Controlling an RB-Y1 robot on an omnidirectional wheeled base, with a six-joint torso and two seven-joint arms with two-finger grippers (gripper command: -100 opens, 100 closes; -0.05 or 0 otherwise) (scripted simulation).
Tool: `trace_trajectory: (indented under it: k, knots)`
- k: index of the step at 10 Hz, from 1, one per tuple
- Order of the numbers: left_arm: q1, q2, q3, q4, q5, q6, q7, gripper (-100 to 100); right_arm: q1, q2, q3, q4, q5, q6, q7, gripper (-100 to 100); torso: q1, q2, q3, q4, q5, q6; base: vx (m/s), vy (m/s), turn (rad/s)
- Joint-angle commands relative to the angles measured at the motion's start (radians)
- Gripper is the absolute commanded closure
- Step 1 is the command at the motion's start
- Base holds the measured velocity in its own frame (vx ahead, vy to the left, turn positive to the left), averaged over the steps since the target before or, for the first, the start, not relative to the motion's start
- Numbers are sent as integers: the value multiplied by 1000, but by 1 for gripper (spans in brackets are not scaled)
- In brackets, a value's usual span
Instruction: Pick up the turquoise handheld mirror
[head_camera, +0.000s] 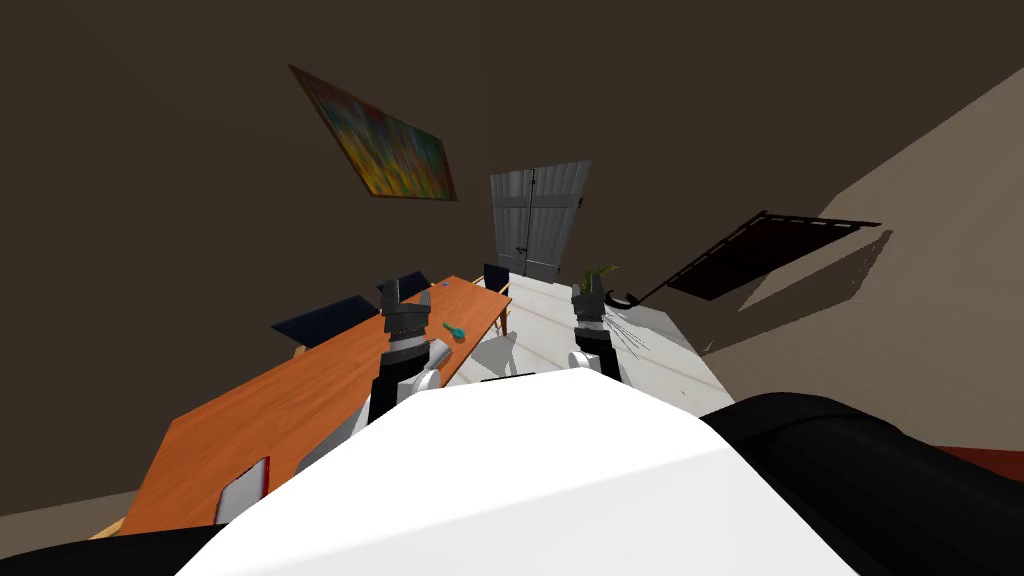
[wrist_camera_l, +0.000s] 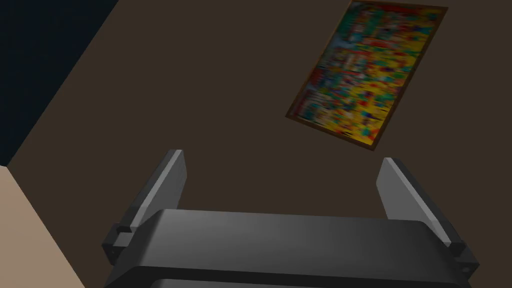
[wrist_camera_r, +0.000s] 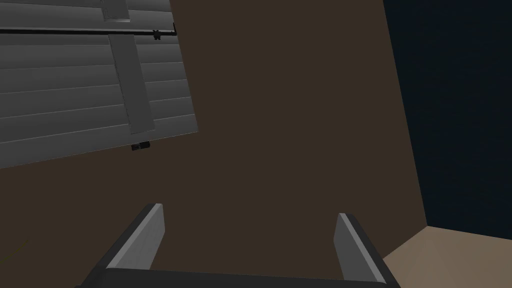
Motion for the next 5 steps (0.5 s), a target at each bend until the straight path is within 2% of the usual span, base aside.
trace_trajectory:
  k: [1,5]
  knots:
    - [-5,38,1,24,17,30,-11,-100,0,0,0,0,0,0,0,0,0,0,0,0,0,0,-2,-14,-76]
    - [-31,110,9,97,65,108,-43,-100,0,0,0,0,0,0,0,0,-1,0,0,0,0,0,-8,-22,-70]
